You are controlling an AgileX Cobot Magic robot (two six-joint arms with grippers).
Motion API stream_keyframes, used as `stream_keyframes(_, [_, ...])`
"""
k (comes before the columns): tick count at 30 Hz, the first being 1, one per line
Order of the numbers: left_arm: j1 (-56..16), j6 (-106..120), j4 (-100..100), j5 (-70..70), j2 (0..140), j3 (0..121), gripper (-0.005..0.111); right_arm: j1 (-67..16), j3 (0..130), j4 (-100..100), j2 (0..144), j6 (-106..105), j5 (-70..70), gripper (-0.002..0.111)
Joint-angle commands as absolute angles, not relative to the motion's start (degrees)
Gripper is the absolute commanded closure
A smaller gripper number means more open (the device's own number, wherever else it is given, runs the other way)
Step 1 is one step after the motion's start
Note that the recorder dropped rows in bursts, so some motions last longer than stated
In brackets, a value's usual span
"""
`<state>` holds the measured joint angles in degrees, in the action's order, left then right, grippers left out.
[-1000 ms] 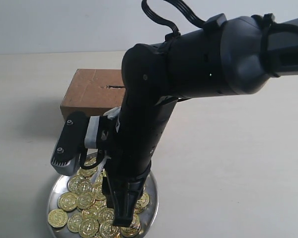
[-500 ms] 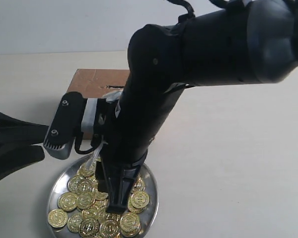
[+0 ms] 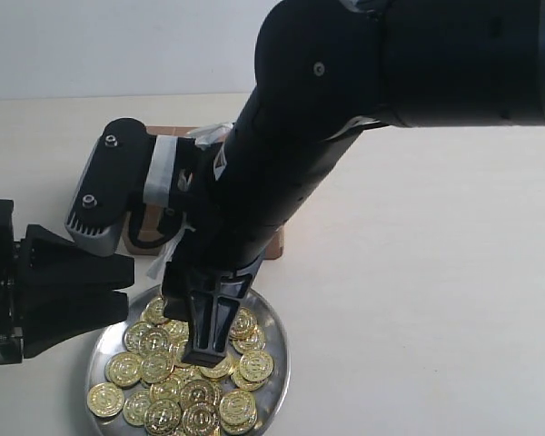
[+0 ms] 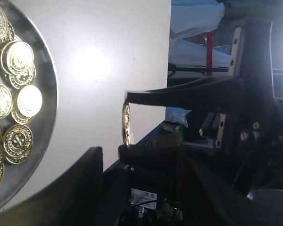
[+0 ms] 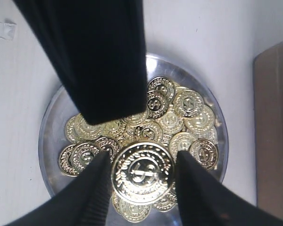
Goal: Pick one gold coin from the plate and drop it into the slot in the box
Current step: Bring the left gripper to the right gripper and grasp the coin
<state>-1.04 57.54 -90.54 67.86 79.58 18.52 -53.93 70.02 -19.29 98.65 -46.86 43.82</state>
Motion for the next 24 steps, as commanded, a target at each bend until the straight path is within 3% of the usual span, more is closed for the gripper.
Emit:
stream_keyframes(1, [-2.97,59.80,-92.49,69.02,81.39,18.80,0.059,-54.02,70.18,-19.11,98.05,-46.79,42.85,0.073])
stream_keyframes(8, [-8.15,62.90,-95.20,67.79,86.18,22.42,0.059,-54.02,70.18,-19.35,98.05,-46.79,43.47,0.073])
stream_keyframes(24, [-8.15,64.49,-94.81,67.78,89.46,23.48,0.059,-54.02,70.18,-19.49,98.05,-46.79,43.58,0.073])
